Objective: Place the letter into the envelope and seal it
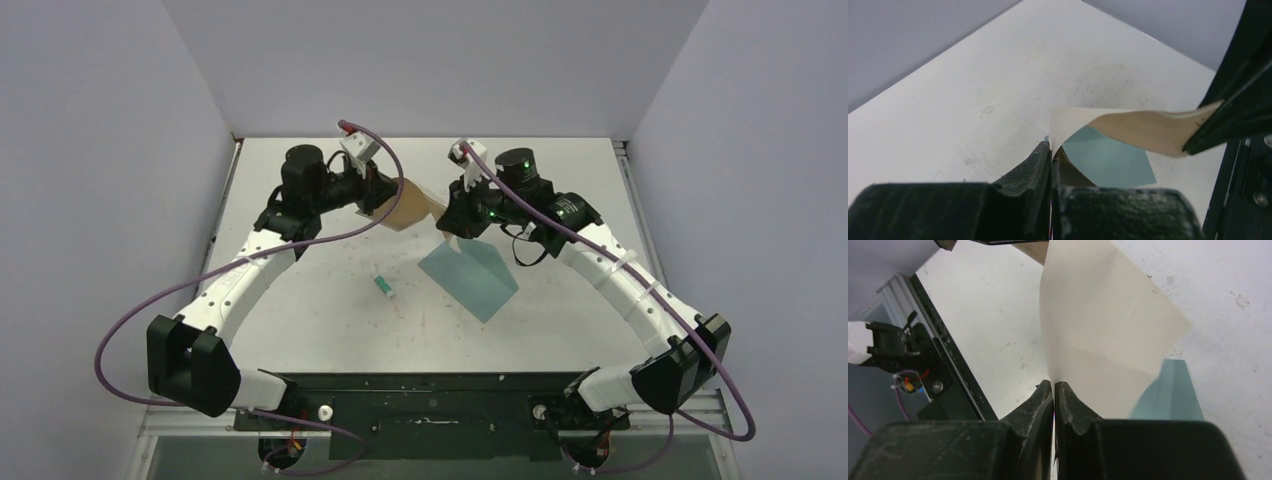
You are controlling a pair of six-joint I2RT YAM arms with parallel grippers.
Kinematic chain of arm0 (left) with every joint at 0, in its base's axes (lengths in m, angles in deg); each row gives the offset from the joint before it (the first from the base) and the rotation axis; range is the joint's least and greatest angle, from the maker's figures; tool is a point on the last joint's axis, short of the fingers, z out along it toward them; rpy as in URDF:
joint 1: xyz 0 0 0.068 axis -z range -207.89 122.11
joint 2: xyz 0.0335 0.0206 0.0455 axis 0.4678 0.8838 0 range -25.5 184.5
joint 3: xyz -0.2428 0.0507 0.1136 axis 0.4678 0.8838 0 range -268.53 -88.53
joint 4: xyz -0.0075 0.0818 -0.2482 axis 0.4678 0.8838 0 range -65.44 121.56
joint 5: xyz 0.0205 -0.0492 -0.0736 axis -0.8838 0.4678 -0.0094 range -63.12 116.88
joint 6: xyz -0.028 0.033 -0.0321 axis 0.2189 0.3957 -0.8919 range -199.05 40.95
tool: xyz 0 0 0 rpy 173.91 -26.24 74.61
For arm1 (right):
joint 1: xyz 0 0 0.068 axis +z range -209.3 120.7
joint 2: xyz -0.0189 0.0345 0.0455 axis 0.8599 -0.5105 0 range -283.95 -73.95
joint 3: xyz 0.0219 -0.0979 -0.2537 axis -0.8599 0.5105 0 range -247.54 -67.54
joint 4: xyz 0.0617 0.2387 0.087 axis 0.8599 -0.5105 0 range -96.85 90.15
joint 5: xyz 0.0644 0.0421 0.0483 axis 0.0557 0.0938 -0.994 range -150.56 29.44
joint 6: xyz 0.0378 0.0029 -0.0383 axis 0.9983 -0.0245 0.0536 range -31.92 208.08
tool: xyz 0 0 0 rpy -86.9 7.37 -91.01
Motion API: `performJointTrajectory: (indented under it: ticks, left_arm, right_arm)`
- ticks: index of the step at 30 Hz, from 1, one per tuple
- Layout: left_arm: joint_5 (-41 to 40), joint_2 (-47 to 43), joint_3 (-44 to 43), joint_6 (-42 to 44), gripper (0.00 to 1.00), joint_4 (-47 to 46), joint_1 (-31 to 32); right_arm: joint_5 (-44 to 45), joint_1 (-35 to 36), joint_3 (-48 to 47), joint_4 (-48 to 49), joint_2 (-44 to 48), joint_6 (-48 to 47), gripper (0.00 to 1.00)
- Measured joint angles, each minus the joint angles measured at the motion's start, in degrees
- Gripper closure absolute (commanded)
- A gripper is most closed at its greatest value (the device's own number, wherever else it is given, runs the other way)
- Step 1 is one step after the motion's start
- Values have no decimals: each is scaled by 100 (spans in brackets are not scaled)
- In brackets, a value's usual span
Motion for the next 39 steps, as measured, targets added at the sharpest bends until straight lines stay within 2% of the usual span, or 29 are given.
performJointTrajectory:
  ticks: [1,2,5,6,8,9,13,21,27,32,34,39]
  left_arm:
    - [-173,0,0,-208,100,-173,0]
    - [-350,-2,0,-382,100,-317,0]
    - [-651,-2,0,-754,100,-560,-2]
    - [-678,-2,0,-820,100,-590,-2]
    - [-682,-2,0,-953,100,-664,-2]
    - [-675,-2,0,-994,100,-691,-2]
    - [-452,-2,0,-1119,100,-789,-76]
    - [769,-138,15,-1228,100,-813,-420]
    - [2199,-492,15,-1220,100,-693,-457]
    - [3045,-728,15,-1266,100,-699,-468]
    - [3202,-745,15,-1335,100,-739,-470]
    - [3495,-767,92,-1519,100,-920,-490]
  right_arm:
    - [-39,33,76,201,-2,173,93]
    - [-57,52,142,389,-4,339,85]
    - [-120,199,201,809,-37,758,35]
    - [-155,269,199,918,-59,857,25]
    - [-212,372,197,1062,-107,975,11]
    - [-229,413,197,1080,-114,1008,9]
    - [-258,310,199,1161,-52,1104,8]
    - [-267,-813,577,1681,535,1366,6]
    - [-1228,-796,404,1508,260,656,10]
    - [-1880,-579,-26,979,-186,-48,25]
    - [-2041,-409,-131,748,-269,-286,36]
    - [-2361,-48,-232,308,-396,-627,54]
